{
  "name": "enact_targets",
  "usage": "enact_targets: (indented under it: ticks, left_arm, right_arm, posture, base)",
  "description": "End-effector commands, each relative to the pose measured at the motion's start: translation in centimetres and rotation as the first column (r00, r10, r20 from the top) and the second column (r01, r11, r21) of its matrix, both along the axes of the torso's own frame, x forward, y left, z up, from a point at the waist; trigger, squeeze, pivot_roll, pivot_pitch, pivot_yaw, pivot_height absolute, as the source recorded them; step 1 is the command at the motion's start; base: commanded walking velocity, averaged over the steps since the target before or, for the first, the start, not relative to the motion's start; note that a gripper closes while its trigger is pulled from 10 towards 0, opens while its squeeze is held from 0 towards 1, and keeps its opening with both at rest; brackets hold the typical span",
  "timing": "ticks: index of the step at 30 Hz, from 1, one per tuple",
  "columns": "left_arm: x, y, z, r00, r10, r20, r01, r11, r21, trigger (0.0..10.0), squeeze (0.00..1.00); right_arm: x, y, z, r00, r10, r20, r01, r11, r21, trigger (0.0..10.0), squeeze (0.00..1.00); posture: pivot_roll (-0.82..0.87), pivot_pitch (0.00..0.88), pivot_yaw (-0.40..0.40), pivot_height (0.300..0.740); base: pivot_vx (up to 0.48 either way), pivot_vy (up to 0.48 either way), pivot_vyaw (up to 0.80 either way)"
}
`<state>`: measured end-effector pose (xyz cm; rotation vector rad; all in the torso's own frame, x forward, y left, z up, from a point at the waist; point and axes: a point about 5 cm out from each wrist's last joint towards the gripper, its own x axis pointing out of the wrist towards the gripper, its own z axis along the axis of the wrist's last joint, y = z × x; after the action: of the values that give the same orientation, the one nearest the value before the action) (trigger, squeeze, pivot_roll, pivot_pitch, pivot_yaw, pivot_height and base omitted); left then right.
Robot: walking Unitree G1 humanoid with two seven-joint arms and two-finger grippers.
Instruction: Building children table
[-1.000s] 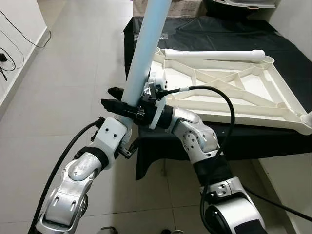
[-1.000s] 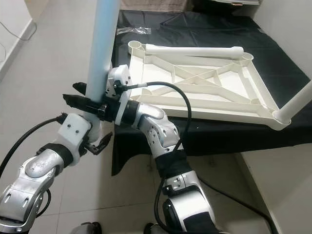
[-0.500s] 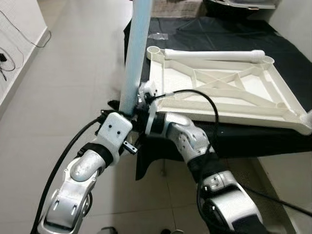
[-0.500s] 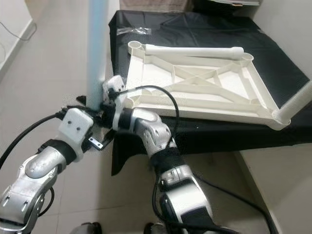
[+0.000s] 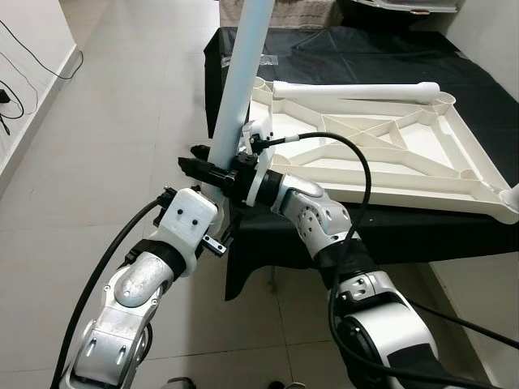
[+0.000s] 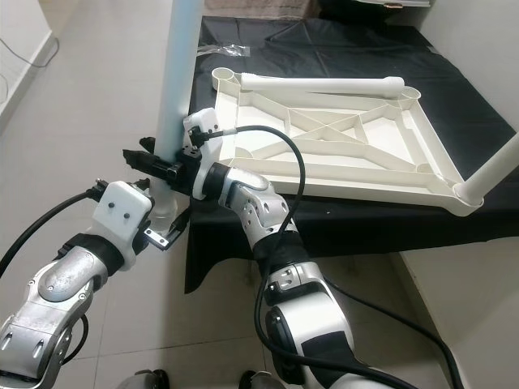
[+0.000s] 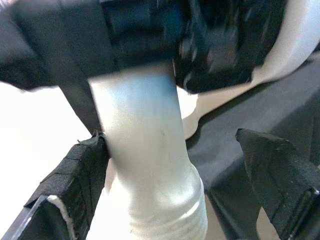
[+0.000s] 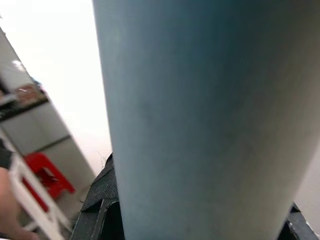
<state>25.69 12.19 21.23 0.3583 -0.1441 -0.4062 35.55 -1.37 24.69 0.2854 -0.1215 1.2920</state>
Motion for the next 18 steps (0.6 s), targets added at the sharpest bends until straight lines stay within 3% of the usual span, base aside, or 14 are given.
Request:
enact_targets:
  ticks: [1,7,18]
  left_arm:
    - [0.3,0.5,-0.3,1.000,0.020,-0.014,-0.019,1.000,0.018,10.0,0.00]
    - [1.0,1.6,-0.2,0.998,0.059,-0.020,-0.059,0.998,0.014,10.0,0.00]
    - [1.8,1.1,-0.5,0.998,0.062,-0.032,-0.062,0.998,0.004,10.0,0.00]
  right_arm:
    - [-0.7,0.4,0.5,0.998,0.065,0.013,-0.066,0.997,0.035,10.0,0.00]
    - [-1.3,0.3,0.7,0.993,0.116,0.028,-0.117,0.992,0.051,10.0,0.00]
    - [-2.4,0.4,0.4,0.980,0.194,0.034,-0.196,0.979,0.049,10.0,0.00]
  posture:
    - [0.13,0.164,-0.074,0.740]
    - [0.13,0.164,-0.074,0.740]
    - [0.12,0.163,-0.071,0.740]
  base:
    - [0.000,0.000,0.00]
    - [0.000,0.000,0.00]
    - [0.000,0.000,0.00]
